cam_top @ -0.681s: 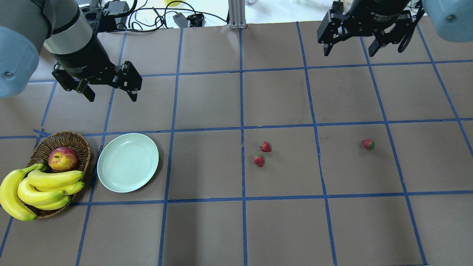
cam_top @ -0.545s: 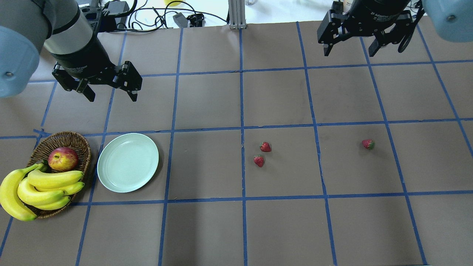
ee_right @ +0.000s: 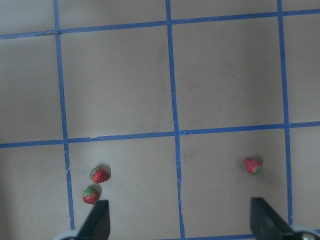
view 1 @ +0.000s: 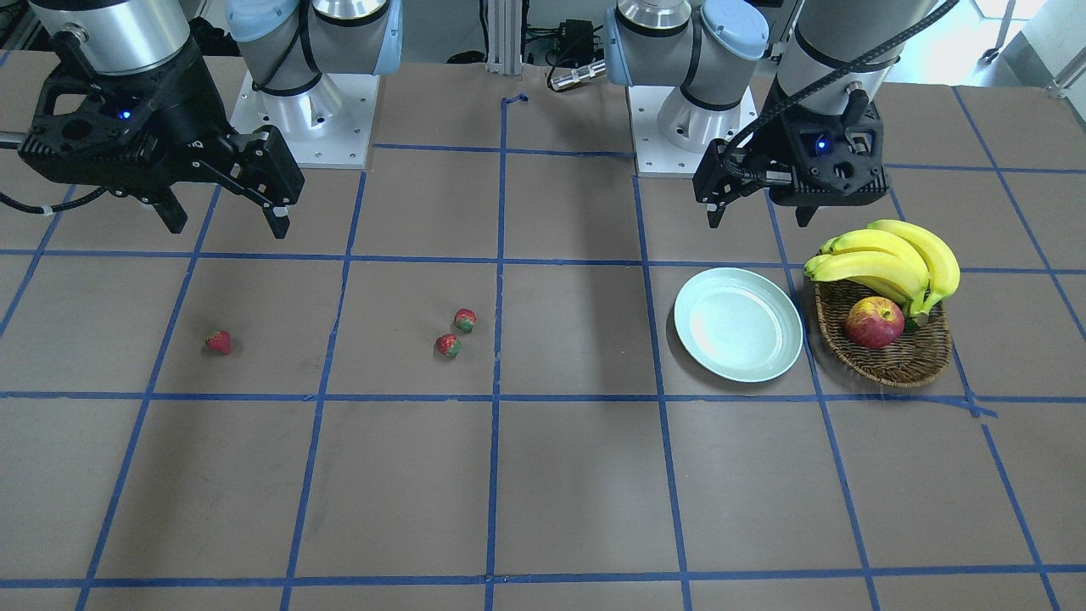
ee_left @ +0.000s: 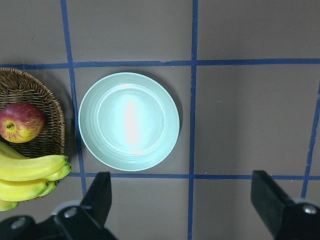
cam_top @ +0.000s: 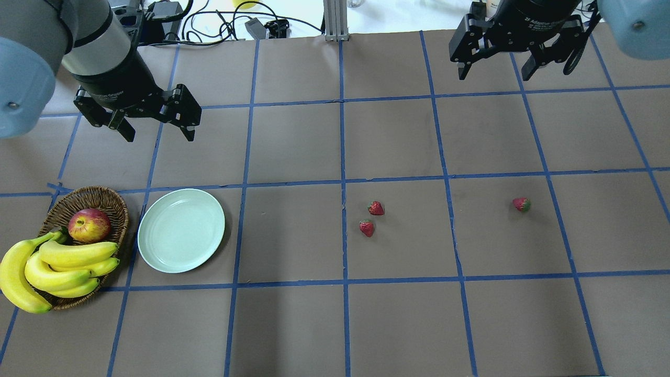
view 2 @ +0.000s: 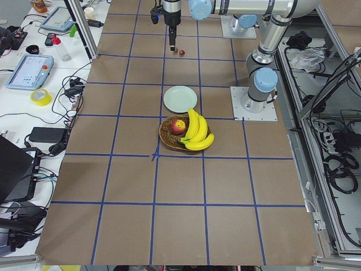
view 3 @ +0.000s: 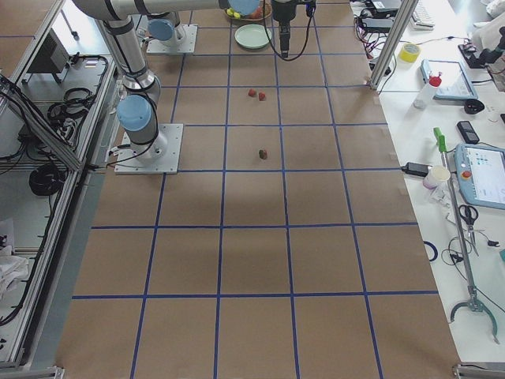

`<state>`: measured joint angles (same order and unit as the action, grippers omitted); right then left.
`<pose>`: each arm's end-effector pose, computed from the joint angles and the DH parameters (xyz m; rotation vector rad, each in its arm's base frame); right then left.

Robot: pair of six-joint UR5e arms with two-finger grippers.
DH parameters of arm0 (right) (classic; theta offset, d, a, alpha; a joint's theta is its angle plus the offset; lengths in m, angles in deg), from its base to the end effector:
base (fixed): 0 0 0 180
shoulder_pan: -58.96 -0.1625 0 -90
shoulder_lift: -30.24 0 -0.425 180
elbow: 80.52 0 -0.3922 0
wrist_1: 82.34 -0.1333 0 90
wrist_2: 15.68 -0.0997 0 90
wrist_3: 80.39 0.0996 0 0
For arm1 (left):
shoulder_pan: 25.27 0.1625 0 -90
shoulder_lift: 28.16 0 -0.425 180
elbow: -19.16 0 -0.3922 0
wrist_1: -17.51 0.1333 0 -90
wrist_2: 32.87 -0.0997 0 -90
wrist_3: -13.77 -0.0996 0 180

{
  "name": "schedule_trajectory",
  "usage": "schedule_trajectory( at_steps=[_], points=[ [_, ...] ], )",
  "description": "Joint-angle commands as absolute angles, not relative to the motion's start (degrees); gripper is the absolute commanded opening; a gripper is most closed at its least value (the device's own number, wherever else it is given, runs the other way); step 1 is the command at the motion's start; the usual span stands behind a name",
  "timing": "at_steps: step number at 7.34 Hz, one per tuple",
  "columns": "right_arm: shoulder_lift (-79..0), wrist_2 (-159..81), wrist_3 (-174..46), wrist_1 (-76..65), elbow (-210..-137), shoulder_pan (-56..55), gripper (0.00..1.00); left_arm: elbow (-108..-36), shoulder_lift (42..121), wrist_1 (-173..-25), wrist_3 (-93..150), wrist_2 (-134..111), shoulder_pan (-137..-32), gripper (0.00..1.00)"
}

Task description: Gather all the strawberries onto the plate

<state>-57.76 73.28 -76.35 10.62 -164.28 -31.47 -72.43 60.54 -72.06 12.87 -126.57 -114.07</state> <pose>0.1390 -0.5163 0.5299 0.0963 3.1110 -0.1946 -0.1167 -0.4850 0.4863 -0.0082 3.0770 -0.0019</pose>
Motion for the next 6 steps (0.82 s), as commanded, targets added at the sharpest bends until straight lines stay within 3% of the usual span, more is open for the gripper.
schedule_trajectory(
  at_steps=[1,6],
  points=[
    [-57.83,73.35,-76.43,10.56,-164.28,-31.48,1.0,-72.42,60.52,-71.7,12.9,-126.56,-114.04,1.0],
    [-57.91,73.79,-77.05,10.83,-165.07,-31.83,1.0,-72.51,60.61,-71.7,12.89,-126.56,-114.04,1.0]
  ],
)
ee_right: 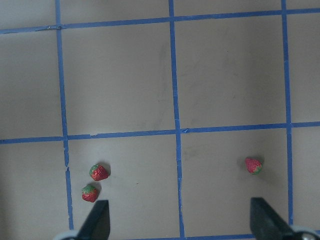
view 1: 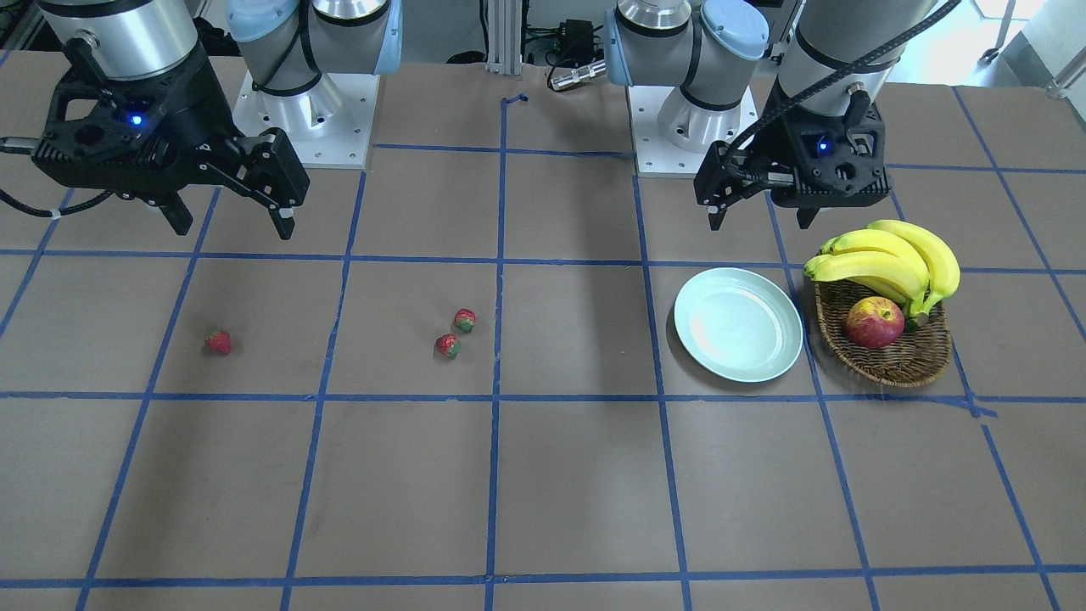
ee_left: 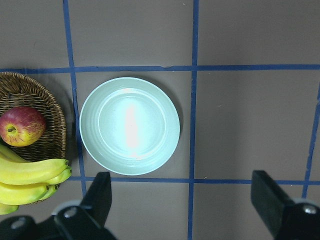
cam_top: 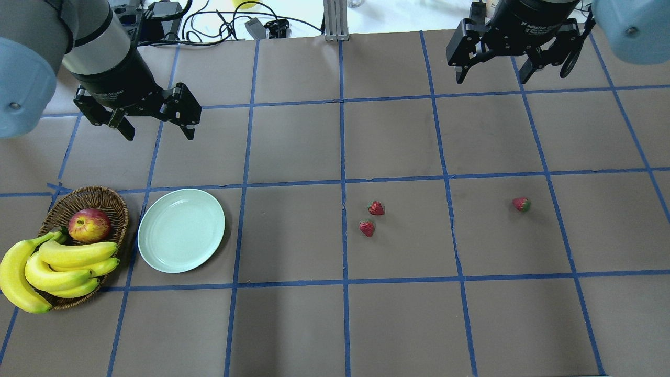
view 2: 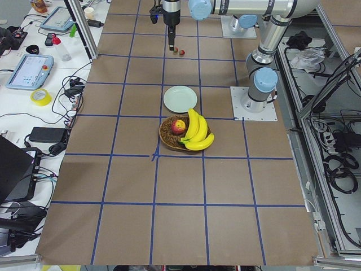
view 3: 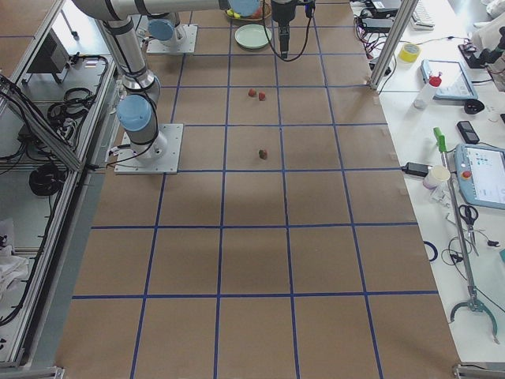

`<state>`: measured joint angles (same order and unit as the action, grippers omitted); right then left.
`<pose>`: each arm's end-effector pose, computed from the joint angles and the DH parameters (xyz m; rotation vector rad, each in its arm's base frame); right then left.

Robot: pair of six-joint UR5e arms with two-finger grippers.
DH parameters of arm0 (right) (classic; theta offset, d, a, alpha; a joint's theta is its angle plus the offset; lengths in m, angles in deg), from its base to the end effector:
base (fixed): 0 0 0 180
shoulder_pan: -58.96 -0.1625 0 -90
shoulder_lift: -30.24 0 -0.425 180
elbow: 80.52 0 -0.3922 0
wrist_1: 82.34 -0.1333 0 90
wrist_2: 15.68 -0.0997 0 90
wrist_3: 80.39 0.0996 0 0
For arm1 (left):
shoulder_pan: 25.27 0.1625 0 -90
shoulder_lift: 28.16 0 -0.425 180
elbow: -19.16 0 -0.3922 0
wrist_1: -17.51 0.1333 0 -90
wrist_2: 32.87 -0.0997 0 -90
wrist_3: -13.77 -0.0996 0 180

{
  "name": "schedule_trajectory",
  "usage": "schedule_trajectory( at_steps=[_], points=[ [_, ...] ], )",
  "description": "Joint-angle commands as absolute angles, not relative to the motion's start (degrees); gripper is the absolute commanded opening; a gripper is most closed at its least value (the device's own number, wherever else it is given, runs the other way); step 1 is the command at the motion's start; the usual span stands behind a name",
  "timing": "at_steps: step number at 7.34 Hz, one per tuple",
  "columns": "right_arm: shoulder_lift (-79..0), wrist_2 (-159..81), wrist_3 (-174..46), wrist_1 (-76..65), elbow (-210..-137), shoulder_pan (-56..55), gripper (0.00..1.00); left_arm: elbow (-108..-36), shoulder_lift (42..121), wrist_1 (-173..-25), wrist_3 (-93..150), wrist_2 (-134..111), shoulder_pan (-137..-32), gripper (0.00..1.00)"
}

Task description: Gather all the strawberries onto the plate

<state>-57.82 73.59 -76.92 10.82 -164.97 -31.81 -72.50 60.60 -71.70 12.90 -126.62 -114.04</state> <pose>0.1415 -0.5147 0.5248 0.0723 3.1183 -0.1836 -0.1164 -0.4859 0.4858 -0.0100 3.0760 -0.0081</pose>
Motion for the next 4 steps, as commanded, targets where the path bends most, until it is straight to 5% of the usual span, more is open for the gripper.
schedule_trajectory(
  at_steps=[1,4],
  points=[
    [-57.91,73.71,-77.05,10.83,-165.07,-31.83,1.0,-72.51,60.61,-71.7,12.89,-126.56,-114.04,1.0],
    [-57.48,73.27,-78.19,11.44,-166.38,-31.66,1.0,-72.51,60.52,-71.7,12.63,-126.83,-113.96,1.0]
  ],
)
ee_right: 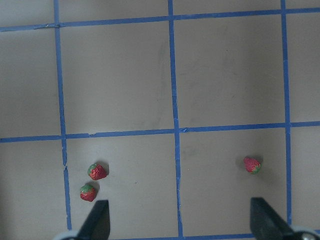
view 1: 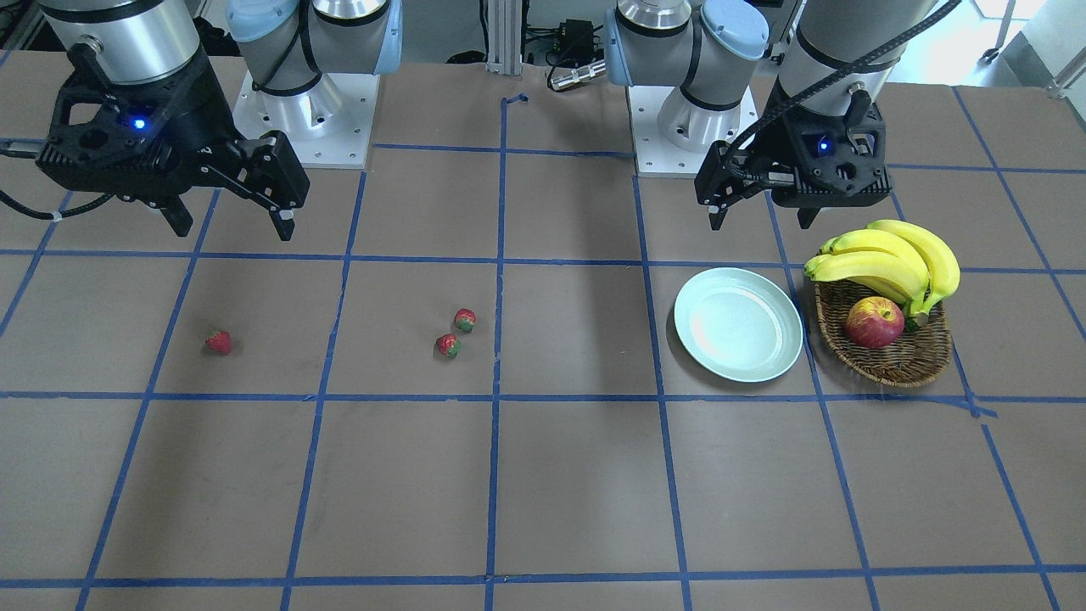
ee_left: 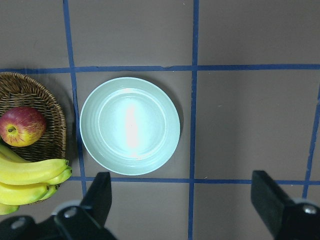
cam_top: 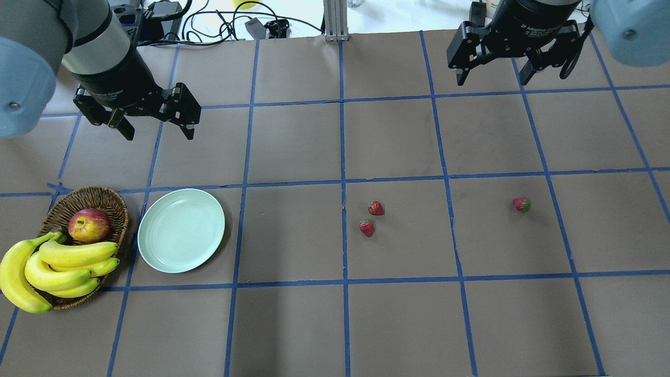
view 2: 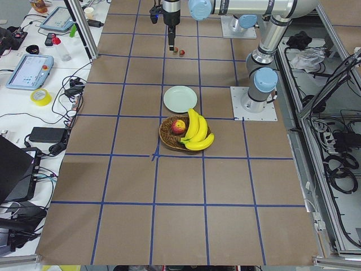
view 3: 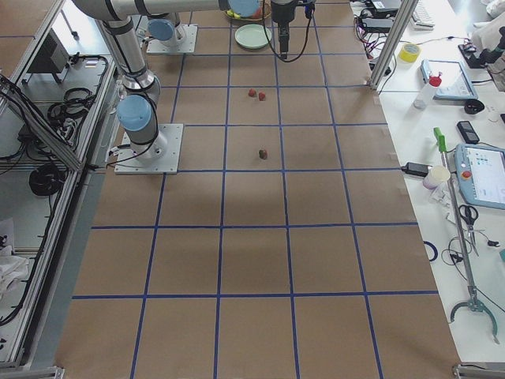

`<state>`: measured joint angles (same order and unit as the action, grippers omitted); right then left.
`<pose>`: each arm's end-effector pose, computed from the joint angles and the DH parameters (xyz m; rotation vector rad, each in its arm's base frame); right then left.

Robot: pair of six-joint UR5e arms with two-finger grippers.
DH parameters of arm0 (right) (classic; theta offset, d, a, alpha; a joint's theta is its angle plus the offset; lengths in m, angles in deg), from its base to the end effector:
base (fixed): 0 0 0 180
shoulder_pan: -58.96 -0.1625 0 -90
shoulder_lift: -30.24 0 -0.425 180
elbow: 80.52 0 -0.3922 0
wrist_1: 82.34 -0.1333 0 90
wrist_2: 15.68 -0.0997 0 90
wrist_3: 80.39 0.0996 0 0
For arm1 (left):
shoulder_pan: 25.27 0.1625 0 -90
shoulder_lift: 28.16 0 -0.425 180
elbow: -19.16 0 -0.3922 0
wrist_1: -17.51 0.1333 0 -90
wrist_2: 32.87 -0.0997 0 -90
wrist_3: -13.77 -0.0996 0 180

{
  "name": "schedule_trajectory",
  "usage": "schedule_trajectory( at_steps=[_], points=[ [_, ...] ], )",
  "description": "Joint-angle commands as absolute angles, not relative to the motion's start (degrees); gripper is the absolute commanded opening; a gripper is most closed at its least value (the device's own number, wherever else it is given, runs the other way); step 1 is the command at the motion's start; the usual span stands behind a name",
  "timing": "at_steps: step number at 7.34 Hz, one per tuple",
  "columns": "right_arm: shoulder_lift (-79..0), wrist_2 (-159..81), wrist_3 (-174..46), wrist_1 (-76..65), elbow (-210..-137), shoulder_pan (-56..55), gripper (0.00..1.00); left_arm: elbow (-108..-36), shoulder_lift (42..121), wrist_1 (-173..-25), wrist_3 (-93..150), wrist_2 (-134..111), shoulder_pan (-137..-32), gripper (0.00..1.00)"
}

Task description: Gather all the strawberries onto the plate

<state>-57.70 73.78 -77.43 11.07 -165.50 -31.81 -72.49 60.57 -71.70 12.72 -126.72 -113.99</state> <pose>0.1412 -0.5152 0.5196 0.0589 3.1232 -0.1733 -0.1158 -0.4859 0.4861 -0.0065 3.0742 -0.0089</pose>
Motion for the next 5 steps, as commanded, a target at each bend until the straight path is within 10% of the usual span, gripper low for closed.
schedule_trajectory(
  at_steps=[1,5],
  points=[
    [-56.87,72.92,-77.24,11.09,-168.65,-33.05,1.0,-72.51,60.52,-71.7,12.63,-126.83,-114.04,1.0],
    [-46.28,70.64,-51.9,39.66,-185.35,-49.12,1.0,-72.51,60.61,-71.61,13.07,-126.56,-114.04,1.0]
  ],
)
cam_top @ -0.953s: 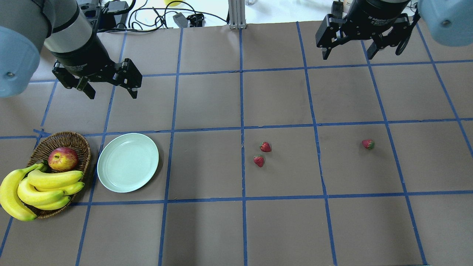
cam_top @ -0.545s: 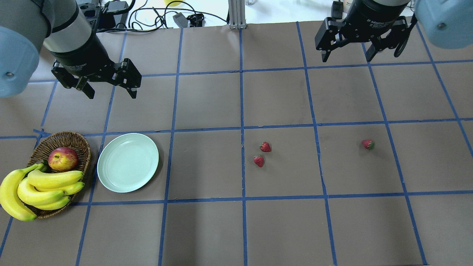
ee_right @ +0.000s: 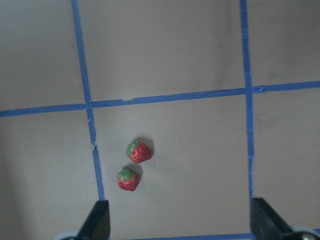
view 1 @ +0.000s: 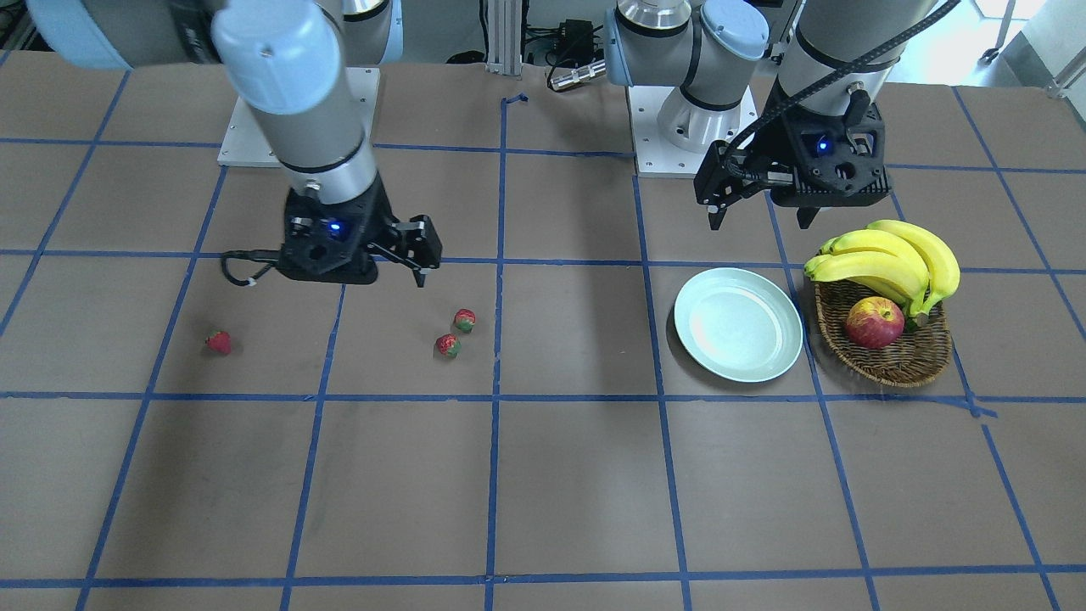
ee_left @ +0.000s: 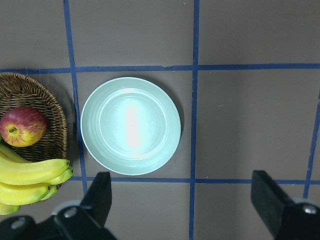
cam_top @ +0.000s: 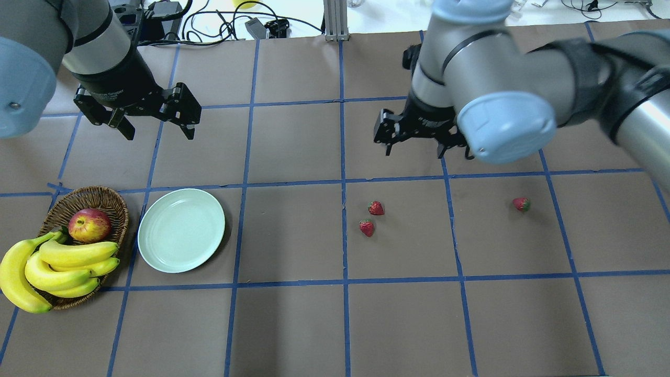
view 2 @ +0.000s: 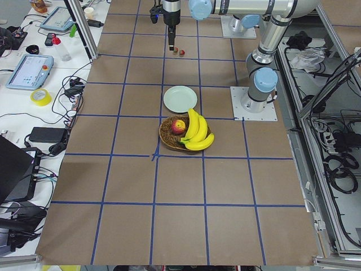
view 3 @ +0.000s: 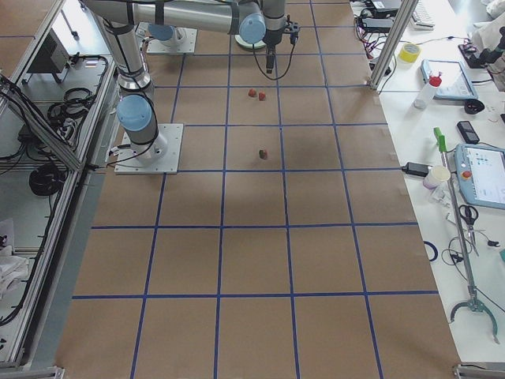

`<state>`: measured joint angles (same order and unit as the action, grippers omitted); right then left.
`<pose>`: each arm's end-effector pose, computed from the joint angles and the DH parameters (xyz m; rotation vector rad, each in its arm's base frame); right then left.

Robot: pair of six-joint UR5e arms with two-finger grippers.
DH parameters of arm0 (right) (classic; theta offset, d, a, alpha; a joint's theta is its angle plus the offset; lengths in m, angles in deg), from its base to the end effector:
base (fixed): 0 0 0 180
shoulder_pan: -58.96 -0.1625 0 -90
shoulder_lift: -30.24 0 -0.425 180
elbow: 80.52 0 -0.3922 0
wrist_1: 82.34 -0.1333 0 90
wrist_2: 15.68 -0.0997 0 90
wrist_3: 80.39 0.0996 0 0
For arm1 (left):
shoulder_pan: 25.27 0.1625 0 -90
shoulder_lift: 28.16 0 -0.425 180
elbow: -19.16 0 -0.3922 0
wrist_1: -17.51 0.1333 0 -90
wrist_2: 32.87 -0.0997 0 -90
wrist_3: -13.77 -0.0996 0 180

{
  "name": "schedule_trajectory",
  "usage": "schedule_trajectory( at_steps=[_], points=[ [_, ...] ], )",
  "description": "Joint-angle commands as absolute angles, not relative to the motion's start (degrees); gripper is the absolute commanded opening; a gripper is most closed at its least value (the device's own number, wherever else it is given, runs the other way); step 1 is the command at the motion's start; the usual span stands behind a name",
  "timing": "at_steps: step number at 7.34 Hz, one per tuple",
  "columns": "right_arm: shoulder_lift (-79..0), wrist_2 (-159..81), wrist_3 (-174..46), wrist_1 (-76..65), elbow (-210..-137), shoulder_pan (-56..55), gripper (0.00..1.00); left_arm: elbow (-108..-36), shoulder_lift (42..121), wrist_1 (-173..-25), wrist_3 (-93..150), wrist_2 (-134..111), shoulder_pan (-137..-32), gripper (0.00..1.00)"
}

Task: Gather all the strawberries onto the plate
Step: 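Lower the right gripper onto one of the paired strawberries and grasp it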

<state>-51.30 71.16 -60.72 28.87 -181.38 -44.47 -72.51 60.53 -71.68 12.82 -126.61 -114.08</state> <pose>0.2594 -0.4887 0.3570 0.1662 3.0748 -0.0245 -0.1167 -0.4855 0.4863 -0.0068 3.0762 -0.0102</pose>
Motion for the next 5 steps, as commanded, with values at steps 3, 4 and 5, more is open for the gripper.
schedule_trajectory(
  at_steps=[3,4,5],
  points=[
    [-41.93,71.07,-48.49,48.33,-191.07,-51.17,1.0,-72.68,60.61,-71.43,12.89,-126.74,-114.13,1.0],
    [-41.22,70.89,-48.31,50.62,-193.87,-51.17,1.0,-72.68,60.61,-71.43,12.72,-126.74,-114.22,1.0],
    [-41.48,71.33,-48.66,50.81,-195.55,-51.17,1.0,-72.86,60.78,-71.43,12.98,-126.83,-114.48,1.0]
  ],
)
